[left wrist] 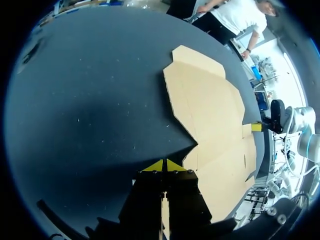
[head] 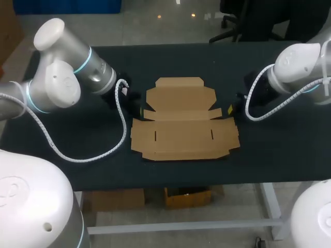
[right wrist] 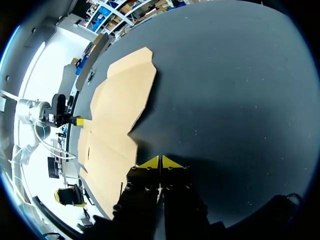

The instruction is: Assemble the packaging by folding the flat box into shape, placing the metal phone stand inside, and closing the box properly

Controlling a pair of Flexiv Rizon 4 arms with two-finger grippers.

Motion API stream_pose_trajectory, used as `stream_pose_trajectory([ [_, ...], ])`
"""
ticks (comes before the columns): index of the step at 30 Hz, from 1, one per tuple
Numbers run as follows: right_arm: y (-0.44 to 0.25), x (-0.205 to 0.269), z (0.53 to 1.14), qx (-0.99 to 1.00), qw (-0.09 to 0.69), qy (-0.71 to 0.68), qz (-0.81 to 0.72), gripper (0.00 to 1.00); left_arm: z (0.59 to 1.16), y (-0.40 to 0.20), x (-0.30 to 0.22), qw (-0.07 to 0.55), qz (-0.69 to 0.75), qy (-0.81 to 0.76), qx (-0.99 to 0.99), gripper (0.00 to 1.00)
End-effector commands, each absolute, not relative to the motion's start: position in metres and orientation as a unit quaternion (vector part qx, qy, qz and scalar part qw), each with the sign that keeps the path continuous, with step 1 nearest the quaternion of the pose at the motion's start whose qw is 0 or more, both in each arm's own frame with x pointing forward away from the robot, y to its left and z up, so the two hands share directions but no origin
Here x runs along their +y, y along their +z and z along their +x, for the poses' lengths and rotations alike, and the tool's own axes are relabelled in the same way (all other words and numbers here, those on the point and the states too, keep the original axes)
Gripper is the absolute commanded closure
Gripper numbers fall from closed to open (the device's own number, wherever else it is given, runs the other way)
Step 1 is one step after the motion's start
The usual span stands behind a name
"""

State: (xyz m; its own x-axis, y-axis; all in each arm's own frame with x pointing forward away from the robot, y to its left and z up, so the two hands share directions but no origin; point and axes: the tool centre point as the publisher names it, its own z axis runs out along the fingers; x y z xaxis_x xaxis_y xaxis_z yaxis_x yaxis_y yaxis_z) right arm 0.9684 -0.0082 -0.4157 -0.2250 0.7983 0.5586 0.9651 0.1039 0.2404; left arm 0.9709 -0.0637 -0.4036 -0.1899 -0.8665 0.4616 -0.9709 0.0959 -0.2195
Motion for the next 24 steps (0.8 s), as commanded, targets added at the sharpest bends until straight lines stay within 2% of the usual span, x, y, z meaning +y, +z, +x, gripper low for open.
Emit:
stream_pose_trajectory([
  [1,-0.4166,-0.0085,0.9698,-0.729,0.149,-0.286,-0.604,1.0,0.9729,-0.4076,-0.0655,0.109,0.626,0.242,-0.733,1.0],
  [24,-0.4204,0.0001,0.9722,-0.735,0.154,-0.282,-0.597,1.0,0.9713,-0.4117,-0.0732,0.116,0.622,0.238,-0.737,1.0],
])
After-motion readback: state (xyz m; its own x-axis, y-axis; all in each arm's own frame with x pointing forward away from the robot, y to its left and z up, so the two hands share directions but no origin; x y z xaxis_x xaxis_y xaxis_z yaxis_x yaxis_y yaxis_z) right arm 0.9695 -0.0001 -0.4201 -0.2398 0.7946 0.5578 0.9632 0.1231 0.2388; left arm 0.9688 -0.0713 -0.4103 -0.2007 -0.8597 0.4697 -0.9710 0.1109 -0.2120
